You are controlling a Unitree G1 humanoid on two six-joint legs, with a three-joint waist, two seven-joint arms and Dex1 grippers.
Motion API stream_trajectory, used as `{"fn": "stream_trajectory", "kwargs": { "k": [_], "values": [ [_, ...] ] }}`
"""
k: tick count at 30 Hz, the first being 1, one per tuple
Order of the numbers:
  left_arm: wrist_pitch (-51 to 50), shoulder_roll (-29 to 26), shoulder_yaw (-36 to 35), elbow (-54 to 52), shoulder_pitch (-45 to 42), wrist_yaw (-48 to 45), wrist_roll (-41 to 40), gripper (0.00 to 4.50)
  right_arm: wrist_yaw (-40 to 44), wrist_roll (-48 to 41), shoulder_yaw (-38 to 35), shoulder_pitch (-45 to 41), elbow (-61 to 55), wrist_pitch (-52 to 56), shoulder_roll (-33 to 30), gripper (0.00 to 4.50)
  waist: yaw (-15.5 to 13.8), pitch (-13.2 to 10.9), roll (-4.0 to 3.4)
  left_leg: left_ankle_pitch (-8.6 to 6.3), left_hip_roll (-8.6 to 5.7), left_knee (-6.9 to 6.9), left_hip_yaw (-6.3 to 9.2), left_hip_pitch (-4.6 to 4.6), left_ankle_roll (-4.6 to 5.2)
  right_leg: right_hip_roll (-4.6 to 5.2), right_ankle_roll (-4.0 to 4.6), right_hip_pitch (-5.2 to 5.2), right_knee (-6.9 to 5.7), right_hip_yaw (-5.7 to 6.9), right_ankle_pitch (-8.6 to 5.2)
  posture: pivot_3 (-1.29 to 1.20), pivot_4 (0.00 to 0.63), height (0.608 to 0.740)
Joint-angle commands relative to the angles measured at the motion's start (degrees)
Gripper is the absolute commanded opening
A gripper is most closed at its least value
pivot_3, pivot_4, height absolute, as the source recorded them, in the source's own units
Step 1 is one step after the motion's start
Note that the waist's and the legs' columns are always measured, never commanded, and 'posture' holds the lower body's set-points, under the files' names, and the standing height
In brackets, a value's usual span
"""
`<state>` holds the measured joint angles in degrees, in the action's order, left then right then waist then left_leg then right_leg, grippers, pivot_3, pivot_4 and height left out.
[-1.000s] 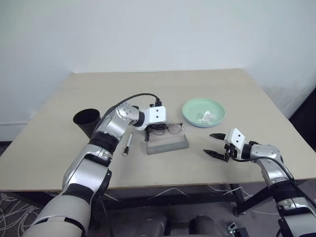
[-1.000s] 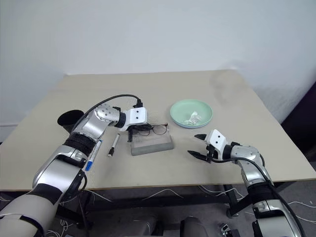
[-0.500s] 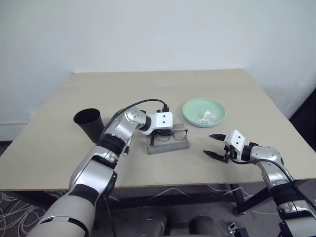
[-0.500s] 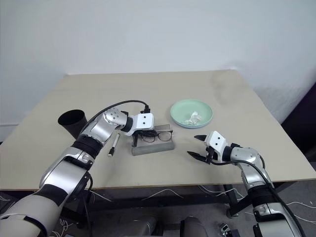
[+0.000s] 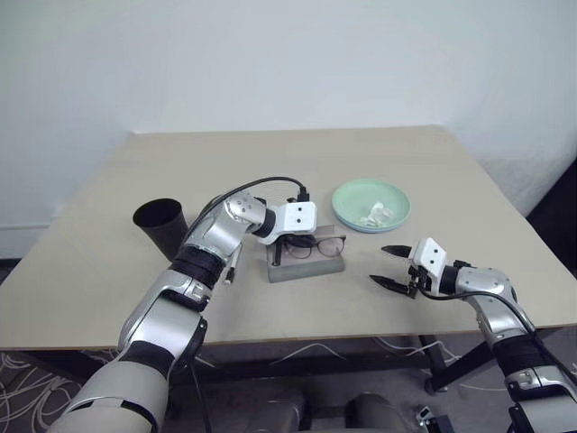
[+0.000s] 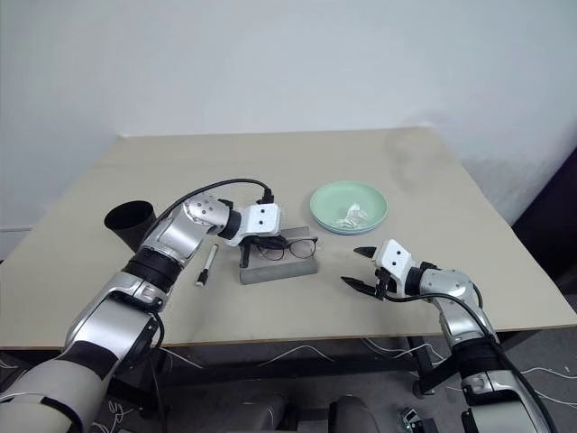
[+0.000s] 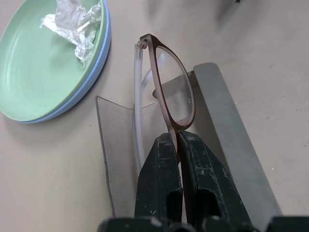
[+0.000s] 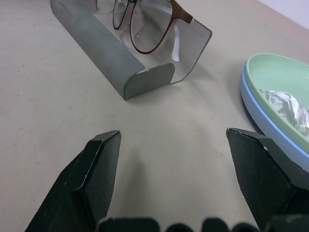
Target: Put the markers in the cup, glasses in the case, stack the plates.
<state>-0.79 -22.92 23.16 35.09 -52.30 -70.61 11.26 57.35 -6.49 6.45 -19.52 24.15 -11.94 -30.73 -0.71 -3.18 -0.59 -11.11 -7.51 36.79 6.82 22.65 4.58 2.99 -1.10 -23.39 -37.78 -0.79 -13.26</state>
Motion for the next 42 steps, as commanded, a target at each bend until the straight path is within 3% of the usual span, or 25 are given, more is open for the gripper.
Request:
{"fn": "stream_trajectory", "kwargs": {
  "k": [1, 14, 25, 42],
  "values": [
    [-1.9, -1.0, -1.4, -4.8, 0.1, -0.6, -1.5, 0.02, -0.5, 0.2, -0.6, -1.1, -0.9, -1.0, -0.1, 3.79, 0.0, 0.0, 0.00, 0.00, 0.00, 0.00, 0.00, 0.00, 0.00, 0.00, 0.00, 0.00, 0.00, -0.01, 0.00, 0.00, 0.000, 0.736],
    [-9.4, -3.0, -1.4, -14.6, 4.2, -1.7, -4.5, 0.02, -0.5, 0.2, -0.3, -0.9, -0.5, -1.3, 0.0, 3.79, 0.0, 0.0, -0.01, 0.00, 0.01, 0.00, 0.00, -0.02, 0.00, -0.01, 0.01, 0.01, -0.01, -0.03, 0.00, 0.00, 0.000, 0.736],
    [-6.6, -2.8, -0.8, -7.6, 2.2, 3.7, -1.8, 0.02, -0.5, 0.7, -0.1, -1.4, 0.0, -1.4, 0.3, 3.79, 0.0, 0.0, -0.01, 0.00, 0.01, 0.01, 0.00, -0.03, 0.00, -0.02, 0.01, 0.01, 0.00, -0.03, 0.00, 0.00, 0.000, 0.736],
    [-2.7, -0.5, 0.8, 1.4, 0.0, 0.0, -0.7, 0.02, -1.2, 0.6, -0.1, -0.5, -0.6, -1.5, 0.5, 3.79, 0.0, 0.0, -0.01, 0.00, 0.01, 0.01, 0.00, -0.02, 0.00, -0.01, 0.01, 0.02, 0.00, -0.02, 0.00, 0.00, 0.000, 0.736]
  ]
}}
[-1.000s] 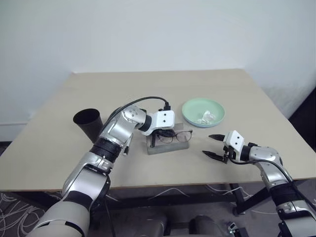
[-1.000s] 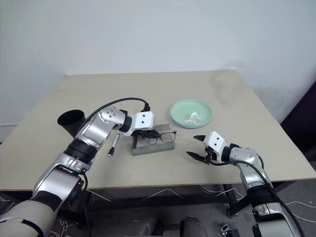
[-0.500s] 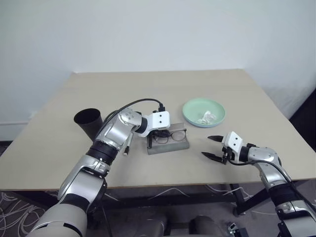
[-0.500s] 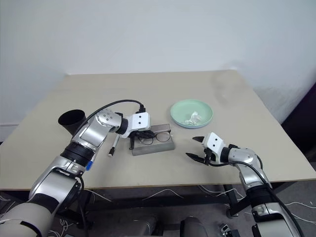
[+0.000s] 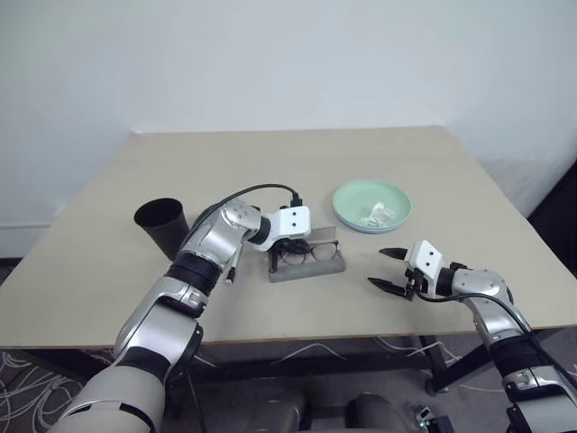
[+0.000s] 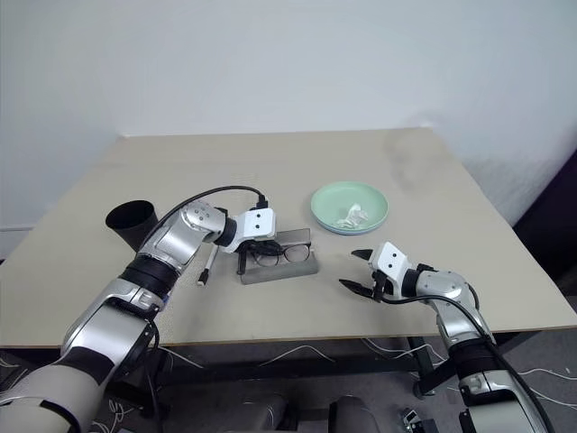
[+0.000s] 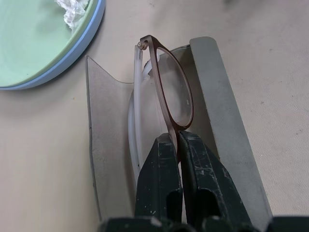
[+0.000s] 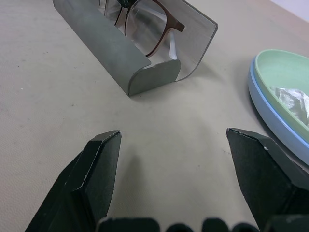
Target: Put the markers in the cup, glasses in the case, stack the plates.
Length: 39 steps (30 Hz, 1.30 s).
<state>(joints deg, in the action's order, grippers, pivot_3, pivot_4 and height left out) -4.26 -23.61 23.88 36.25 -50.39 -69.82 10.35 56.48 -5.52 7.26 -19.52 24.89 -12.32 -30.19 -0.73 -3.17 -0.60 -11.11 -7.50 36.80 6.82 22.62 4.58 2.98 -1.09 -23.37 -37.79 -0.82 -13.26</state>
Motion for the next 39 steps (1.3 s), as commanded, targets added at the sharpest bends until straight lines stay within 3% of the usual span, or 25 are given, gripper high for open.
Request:
{"fn": "stream_trajectory", "kwargs": {
  "k": [1, 23, 34, 39],
  "values": [
    [0.8, 0.3, 0.1, 0.4, -1.8, -0.9, 0.1, 0.02, -0.4, -0.3, -0.9, -0.5, -1.4, -1.1, 0.0, 3.79, 0.0, 0.0, 0.00, 0.00, 0.00, 0.00, 0.00, 0.00, 0.00, 0.00, 0.00, 0.00, 0.00, 0.00, 0.00, 0.00, 0.000, 0.736],
    [-6.9, -4.6, -3.0, -11.2, 2.1, -4.8, -4.3, 0.02, -0.9, 0.2, -0.2, -0.9, -0.4, -1.8, 0.7, 3.79, 0.0, 0.0, -0.01, 0.00, 0.00, 0.00, 0.00, 0.00, 0.00, -0.01, 0.00, -0.02, -0.01, -0.01, 0.00, 0.00, 0.000, 0.736],
    [-5.3, -2.3, -1.4, -5.5, 1.1, -1.8, -1.8, 0.02, -1.3, 0.5, 0.0, -1.7, 0.8, -2.5, 1.5, 3.79, 0.0, 0.0, -0.01, 0.00, 0.00, 0.00, 0.00, -0.01, 0.00, -0.02, 0.01, -0.01, -0.01, -0.02, 0.00, 0.00, 0.000, 0.736],
    [-1.3, 0.2, -1.9, 0.6, -1.4, 1.6, -1.0, 1.35, -1.5, 0.7, -0.2, -1.6, 0.7, -2.6, 1.5, 3.79, 0.0, 0.0, -0.01, 0.00, 0.00, 0.00, 0.00, 0.00, 0.00, -0.02, 0.01, -0.03, -0.02, -0.01, 0.01, 0.00, 0.000, 0.736]
  ]
}}
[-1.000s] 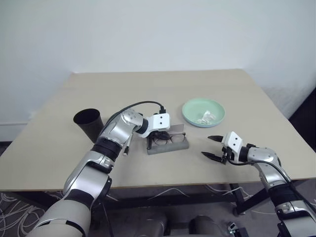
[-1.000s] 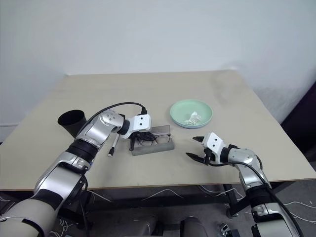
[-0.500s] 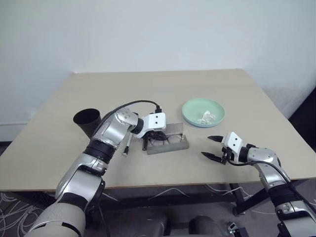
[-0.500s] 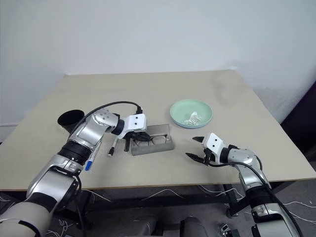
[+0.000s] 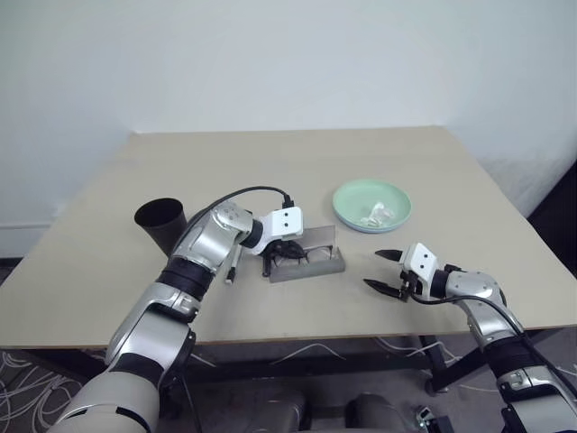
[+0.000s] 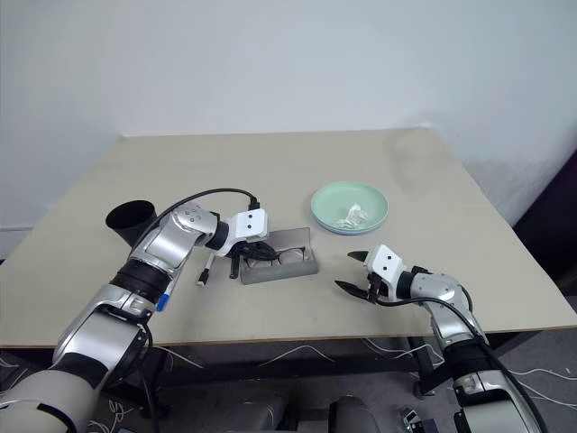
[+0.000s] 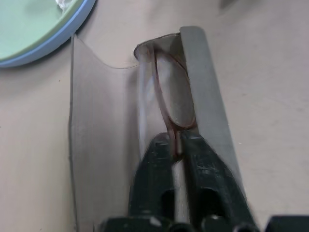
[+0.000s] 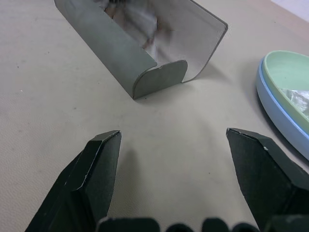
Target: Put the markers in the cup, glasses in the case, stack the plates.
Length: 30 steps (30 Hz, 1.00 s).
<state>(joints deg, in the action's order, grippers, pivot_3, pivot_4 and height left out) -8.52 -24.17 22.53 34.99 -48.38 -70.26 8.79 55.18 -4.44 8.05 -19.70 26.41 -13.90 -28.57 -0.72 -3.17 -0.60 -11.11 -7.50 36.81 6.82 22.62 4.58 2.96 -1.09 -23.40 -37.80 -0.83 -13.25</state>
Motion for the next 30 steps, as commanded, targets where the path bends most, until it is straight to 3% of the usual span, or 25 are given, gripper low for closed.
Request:
{"fn": "stream_trajectory", "kwargs": {
  "k": [1, 3, 13, 16, 21, 25, 30],
  "values": [
    [4.0, 1.0, -0.5, 2.8, -3.8, 2.5, 0.8, 1.65, -0.3, -0.4, -1.0, -1.3, -0.9, -1.0, -0.1, 3.79, 0.0, 0.0, 0.00, 0.00, 0.00, 0.00, 0.00, 0.00, 0.00, 0.00, 0.00, 0.01, 0.00, 0.00, 0.00, 0.00, 0.000, 0.736],
    [4.5, 1.5, -0.9, 3.8, -4.6, 2.4, 0.4, 2.37, -0.3, -0.4, -1.1, -1.0, -1.2, -1.0, -0.2, 3.79, 0.0, 0.0, 0.00, 0.00, 0.00, 0.01, 0.00, 0.01, 0.00, 0.01, 0.00, 0.00, 0.01, 0.00, 0.00, 0.00, 0.000, 0.736],
    [2.4, 2.7, -7.6, 6.1, -11.4, 5.0, -4.5, 2.37, -0.6, -0.4, -1.3, -0.6, -1.4, -1.0, -0.5, 3.79, 0.0, 0.0, 0.02, 0.00, 0.00, 0.03, 0.00, 0.02, 0.00, 0.01, -0.01, 0.01, 0.00, 0.03, 0.01, 0.00, 0.000, 0.736],
    [6.5, 2.5, -7.3, 10.6, -13.5, 10.2, -1.7, 1.77, -0.5, -0.4, -1.3, -0.8, -1.4, -1.2, -0.7, 3.79, 0.0, 0.0, 0.02, 0.00, 0.00, 0.04, 0.00, 0.00, 0.00, 0.01, -0.03, 0.04, 0.01, 0.03, 0.01, 0.00, 0.000, 0.736],
    [11.6, 2.6, -5.4, 17.9, -14.7, 16.0, 2.2, 0.08, 1.3, -4.9, -3.4, -1.0, -6.5, 1.7, -0.8, 3.79, 0.1, 0.0, 0.01, 0.00, 0.00, 0.03, -0.01, 0.01, 0.00, -0.01, -0.05, 0.01, -0.01, 0.00, 0.03, 0.00, 0.000, 0.736],
    [12.9, 3.2, -5.2, 23.2, -14.8, 17.9, 3.8, 0.03, 2.6, -10.4, -5.7, -1.0, -13.8, 8.0, -1.3, 3.79, 0.0, 0.0, 0.04, 0.00, 0.00, 0.04, 0.00, 0.02, 0.00, -0.01, -0.07, 0.01, -0.01, 0.02, 0.04, 0.00, 0.000, 0.736],
    [13.6, 3.9, -5.2, 26.5, -14.2, 16.2, 4.2, 0.03, 2.3, -11.1, -6.5, -0.8, -18.4, 10.8, -2.2, 3.79, -0.1, 0.0, 0.14, 0.00, -0.01, 0.07, -0.01, 0.07, 0.01, 0.02, -0.12, 0.02, 0.04, 0.08, 0.06, 0.00, 0.000, 0.736]
  ]
}}
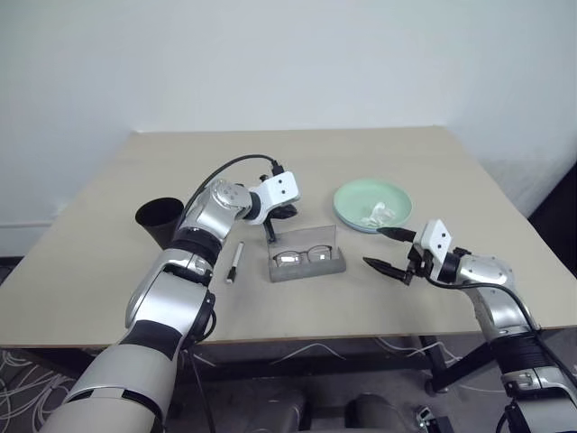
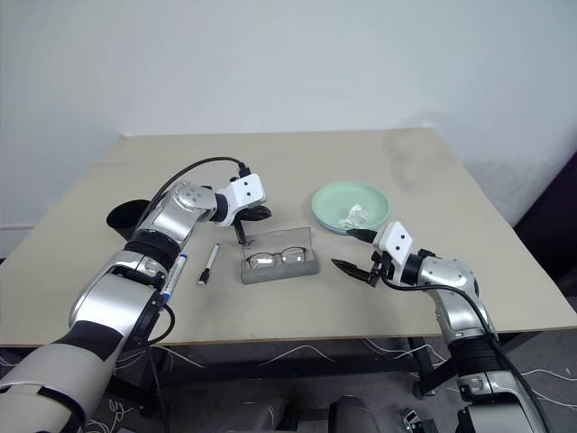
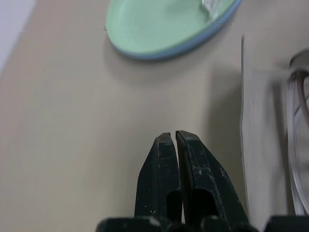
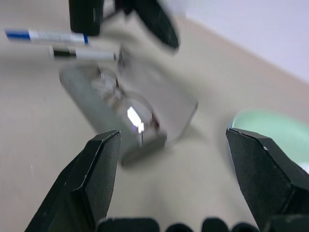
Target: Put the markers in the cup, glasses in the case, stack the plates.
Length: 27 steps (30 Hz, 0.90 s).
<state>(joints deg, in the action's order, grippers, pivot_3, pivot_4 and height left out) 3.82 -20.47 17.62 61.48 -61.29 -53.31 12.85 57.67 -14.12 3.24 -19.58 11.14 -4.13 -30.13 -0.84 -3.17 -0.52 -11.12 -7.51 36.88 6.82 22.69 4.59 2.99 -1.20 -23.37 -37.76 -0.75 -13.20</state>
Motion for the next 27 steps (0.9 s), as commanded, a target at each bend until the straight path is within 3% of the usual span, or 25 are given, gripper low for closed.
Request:
{"fn": "stream_trajectory", "kwargs": {
  "k": [1, 13, 20, 27],
  "values": [
    [1.6, 0.3, 0.0, 0.2, -1.0, -1.3, 0.4, 0.03, -0.3, -1.4, -1.7, -0.9, -3.3, 1.3, -0.7, 3.79, 0.0, 0.0, 0.08, 0.00, 0.00, 0.01, 0.00, 0.01, 0.00, 0.00, 0.00, 0.00, 0.00, 0.00, 0.00, 0.00, 0.000, 0.736],
    [1.1, -1.4, -0.1, -8.8, 4.1, -12.6, -1.3, 0.03, -2.5, -0.9, -2.2, -1.4, -2.3, 0.6, 0.2, 3.79, 0.1, 0.0, 0.08, 0.00, 0.00, 0.00, -0.01, 0.02, 0.00, 0.01, 0.00, -0.03, -0.01, -0.03, 0.01, 0.00, 0.000, 0.736],
    [-6.2, -3.9, -0.9, -26.8, 12.2, -17.8, -5.2, 0.03, -3.1, -0.9, -1.9, -2.0, -1.7, 0.3, 0.6, 3.79, 0.1, 0.0, 0.08, 0.00, 0.00, -0.01, -0.01, 0.01, 0.00, 0.00, 0.00, -0.04, 0.00, -0.07, 0.01, 0.00, 0.000, 0.736],
    [-15.8, -5.9, -0.6, -41.9, 21.0, -16.5, -6.1, 0.03, -3.1, -0.1, -1.5, -3.3, 0.2, -0.6, 1.2, 3.79, 0.1, 0.0, 0.05, 0.00, 0.02, -0.01, -0.01, -0.05, 0.00, -0.03, 0.05, -0.01, -0.03, -0.09, 0.03, 0.00, 0.000, 0.736]
  ]
}}
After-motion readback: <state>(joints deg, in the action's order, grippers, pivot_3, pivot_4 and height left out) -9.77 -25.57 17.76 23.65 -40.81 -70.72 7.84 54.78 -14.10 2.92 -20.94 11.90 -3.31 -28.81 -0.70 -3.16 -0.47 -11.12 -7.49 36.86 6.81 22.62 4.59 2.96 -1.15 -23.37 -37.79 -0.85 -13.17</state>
